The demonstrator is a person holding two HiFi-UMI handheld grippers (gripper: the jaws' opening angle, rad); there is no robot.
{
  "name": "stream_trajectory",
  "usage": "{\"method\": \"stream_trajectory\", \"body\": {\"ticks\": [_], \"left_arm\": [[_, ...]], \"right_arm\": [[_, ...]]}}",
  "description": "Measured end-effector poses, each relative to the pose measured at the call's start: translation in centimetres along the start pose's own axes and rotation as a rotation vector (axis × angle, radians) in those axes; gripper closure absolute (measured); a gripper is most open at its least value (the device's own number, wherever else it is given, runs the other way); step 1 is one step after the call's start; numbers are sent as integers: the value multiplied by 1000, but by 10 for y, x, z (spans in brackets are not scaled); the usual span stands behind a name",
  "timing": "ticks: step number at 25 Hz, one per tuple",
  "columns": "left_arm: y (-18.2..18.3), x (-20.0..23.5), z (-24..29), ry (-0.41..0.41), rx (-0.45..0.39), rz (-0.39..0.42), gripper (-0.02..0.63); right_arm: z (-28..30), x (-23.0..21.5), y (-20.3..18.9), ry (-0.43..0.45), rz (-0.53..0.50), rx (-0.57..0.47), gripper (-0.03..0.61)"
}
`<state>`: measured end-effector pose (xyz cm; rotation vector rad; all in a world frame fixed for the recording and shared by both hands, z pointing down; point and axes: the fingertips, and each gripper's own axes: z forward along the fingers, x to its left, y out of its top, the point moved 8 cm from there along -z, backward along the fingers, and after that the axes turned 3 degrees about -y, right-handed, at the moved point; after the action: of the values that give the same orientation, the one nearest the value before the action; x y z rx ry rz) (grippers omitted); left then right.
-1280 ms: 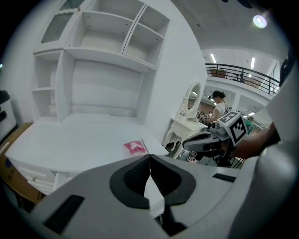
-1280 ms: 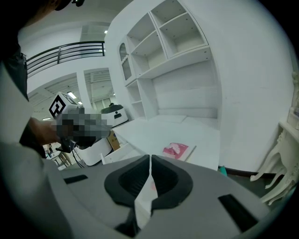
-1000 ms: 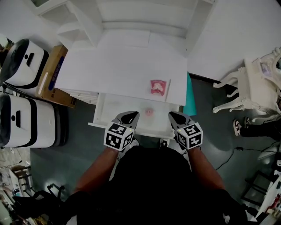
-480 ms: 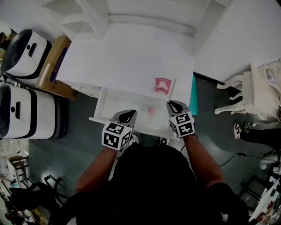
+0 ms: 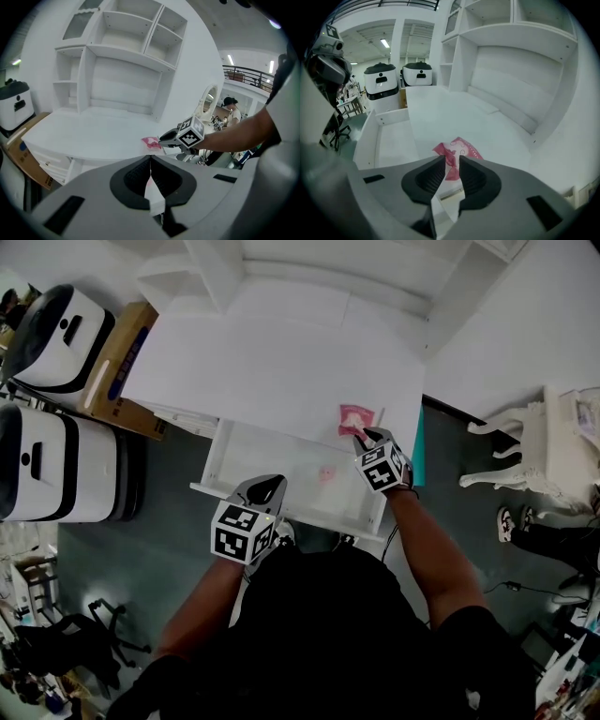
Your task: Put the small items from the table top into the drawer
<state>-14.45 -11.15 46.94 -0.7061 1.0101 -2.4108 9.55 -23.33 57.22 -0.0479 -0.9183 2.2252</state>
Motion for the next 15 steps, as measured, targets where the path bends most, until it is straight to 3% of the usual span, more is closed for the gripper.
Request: {"method": "stream_trajectory", "body": {"ticks": [8, 15], "left_arm": [[-5, 7, -9, 32, -4, -26, 603], [-10, 9, -14, 46, -8, -40, 603]], "right_arm": [[32, 0, -2, 5, -95, 77, 497], [33, -2, -1, -6, -77, 79, 543]]}}
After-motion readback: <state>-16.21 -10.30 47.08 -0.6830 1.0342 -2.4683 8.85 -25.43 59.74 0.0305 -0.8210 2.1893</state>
